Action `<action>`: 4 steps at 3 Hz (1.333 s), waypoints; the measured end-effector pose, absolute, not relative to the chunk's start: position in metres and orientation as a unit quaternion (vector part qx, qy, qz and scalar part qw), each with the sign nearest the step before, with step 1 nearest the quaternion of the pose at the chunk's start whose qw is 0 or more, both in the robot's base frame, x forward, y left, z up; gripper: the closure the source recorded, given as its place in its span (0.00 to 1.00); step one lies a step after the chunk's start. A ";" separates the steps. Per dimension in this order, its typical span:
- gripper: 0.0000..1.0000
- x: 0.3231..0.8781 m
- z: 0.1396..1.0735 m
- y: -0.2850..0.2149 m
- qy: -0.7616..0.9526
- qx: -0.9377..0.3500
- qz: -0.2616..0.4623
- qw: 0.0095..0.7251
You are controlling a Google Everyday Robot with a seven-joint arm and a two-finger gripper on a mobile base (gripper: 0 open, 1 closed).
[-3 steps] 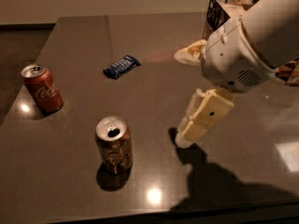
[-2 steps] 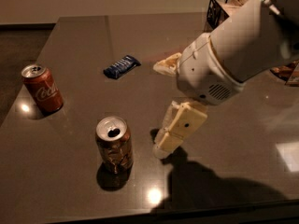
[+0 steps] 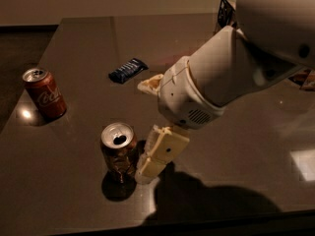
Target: Move orange can near rxbar blueberry
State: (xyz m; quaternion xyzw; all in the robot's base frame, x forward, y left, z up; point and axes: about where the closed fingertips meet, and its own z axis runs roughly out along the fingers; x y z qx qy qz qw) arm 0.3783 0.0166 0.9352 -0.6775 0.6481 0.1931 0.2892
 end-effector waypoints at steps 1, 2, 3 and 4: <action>0.00 0.378 0.924 0.031 0.641 -0.685 0.203 0.281; 0.00 0.380 0.913 0.038 0.640 -0.689 0.210 0.269; 0.18 0.377 0.905 0.043 0.637 -0.694 0.216 0.255; 0.42 0.376 0.906 0.046 0.635 -0.696 0.225 0.248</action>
Offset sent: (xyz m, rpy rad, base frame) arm 0.0057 0.0260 -0.0411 -0.0150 0.0806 0.0583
